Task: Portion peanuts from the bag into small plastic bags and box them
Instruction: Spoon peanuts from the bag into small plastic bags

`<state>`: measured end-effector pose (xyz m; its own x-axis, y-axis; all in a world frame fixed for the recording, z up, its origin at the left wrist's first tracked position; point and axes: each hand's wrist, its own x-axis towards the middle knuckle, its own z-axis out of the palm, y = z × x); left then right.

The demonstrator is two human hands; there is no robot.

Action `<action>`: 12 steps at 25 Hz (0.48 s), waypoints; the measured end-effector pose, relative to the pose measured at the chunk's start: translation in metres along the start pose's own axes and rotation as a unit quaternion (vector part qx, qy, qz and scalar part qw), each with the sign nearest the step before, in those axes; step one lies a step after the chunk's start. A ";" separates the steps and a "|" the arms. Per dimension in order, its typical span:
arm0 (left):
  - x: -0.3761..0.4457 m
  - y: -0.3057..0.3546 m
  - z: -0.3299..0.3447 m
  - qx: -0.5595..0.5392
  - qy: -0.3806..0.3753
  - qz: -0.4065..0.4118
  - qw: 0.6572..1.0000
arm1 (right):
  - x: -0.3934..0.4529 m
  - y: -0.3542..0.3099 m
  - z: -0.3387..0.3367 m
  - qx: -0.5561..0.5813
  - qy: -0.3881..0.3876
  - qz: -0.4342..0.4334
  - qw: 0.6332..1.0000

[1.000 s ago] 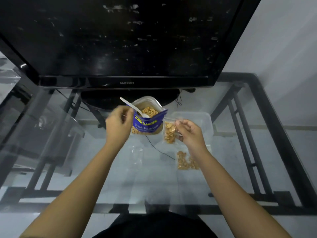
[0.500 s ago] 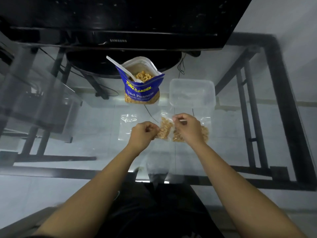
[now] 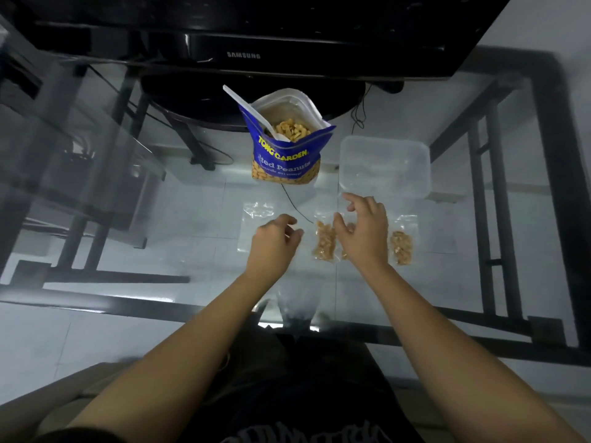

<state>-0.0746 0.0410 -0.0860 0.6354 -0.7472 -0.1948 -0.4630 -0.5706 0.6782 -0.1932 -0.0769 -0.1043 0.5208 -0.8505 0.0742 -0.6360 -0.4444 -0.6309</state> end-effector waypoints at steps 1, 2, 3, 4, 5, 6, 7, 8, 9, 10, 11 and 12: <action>0.005 -0.006 -0.013 -0.003 0.024 0.004 1.000 | 0.002 -0.009 0.001 0.020 0.000 -0.030 0.999; 0.012 -0.014 -0.026 0.001 0.047 0.009 0.999 | 0.006 -0.019 0.005 0.035 -0.018 -0.055 0.998; 0.019 -0.025 -0.038 0.009 0.062 0.011 0.998 | 0.009 -0.029 0.012 0.044 -0.049 -0.072 0.995; 0.026 -0.035 -0.046 0.020 0.066 0.008 0.998 | 0.012 -0.037 0.020 0.044 -0.085 -0.081 0.992; 0.033 -0.044 -0.050 0.035 0.059 0.006 0.998 | 0.014 -0.043 0.029 0.037 -0.116 -0.084 0.989; 0.039 -0.052 -0.053 0.057 0.043 0.009 0.997 | 0.016 -0.049 0.039 0.027 -0.140 -0.081 0.986; 0.044 -0.059 -0.053 0.081 0.023 0.021 0.996 | 0.017 -0.054 0.049 0.018 -0.159 -0.070 0.985; 0.048 -0.064 -0.051 0.106 0.001 0.038 0.994 | 0.019 -0.059 0.057 0.009 -0.175 -0.054 0.983; 0.051 -0.069 -0.049 0.131 -0.021 0.052 0.990 | 0.021 -0.063 0.063 -0.005 -0.191 -0.040 0.981; 0.054 -0.072 -0.047 0.151 -0.039 0.058 0.986 | 0.022 -0.066 0.069 -0.026 -0.206 -0.031 0.978; 0.055 -0.074 -0.044 0.167 -0.050 0.059 0.983 | 0.023 -0.069 0.073 -0.045 -0.216 -0.025 0.975; 0.056 -0.075 -0.043 0.179 -0.053 0.059 0.981 | 0.022 -0.070 0.075 -0.053 -0.218 -0.018 0.974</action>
<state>0.0221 0.0570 -0.1174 0.5053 -0.8358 -0.2146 -0.7290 -0.5466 0.4121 -0.0943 -0.0432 -0.1165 0.7219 -0.6435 -0.2543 -0.6555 -0.5182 -0.5493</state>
